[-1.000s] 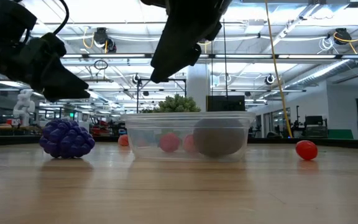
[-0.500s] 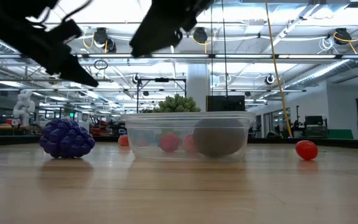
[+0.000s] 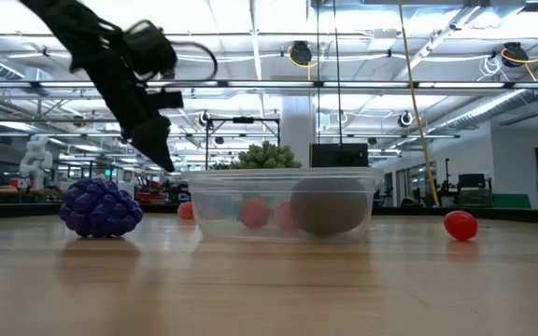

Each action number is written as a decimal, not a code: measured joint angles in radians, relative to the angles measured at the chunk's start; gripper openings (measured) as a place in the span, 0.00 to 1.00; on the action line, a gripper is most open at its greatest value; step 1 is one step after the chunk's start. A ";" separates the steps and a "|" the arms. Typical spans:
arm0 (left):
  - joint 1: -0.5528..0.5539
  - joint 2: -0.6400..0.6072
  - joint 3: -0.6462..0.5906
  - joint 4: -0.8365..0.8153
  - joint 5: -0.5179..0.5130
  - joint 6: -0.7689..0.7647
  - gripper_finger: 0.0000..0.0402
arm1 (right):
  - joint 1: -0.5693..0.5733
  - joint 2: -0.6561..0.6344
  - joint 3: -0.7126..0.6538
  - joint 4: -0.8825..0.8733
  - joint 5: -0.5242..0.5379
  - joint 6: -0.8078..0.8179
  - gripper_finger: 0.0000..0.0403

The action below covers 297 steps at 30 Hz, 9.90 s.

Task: Pick and placing Produce into tupperware
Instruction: Put the pink peach into the bin, then put the top red strawberry into the bin

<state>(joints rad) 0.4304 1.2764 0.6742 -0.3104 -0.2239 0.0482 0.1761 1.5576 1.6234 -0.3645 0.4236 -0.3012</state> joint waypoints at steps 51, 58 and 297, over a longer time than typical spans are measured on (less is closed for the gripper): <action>0.101 0.426 0.266 -0.111 0.244 0.019 0.57 | -0.027 -0.173 0.000 -0.007 -0.001 -0.033 0.47; 0.095 0.443 0.266 -0.107 0.251 0.017 0.57 | -0.027 -0.173 0.000 -0.007 -0.002 -0.033 0.47; -0.592 0.635 0.673 -0.366 0.166 -0.137 0.54 | -0.182 -0.174 0.000 0.045 -0.005 -0.052 0.47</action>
<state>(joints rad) -0.1617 1.9118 1.3472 -0.6765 -0.0574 -0.0887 -0.0063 1.3838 1.6230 -0.3195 0.4185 -0.3531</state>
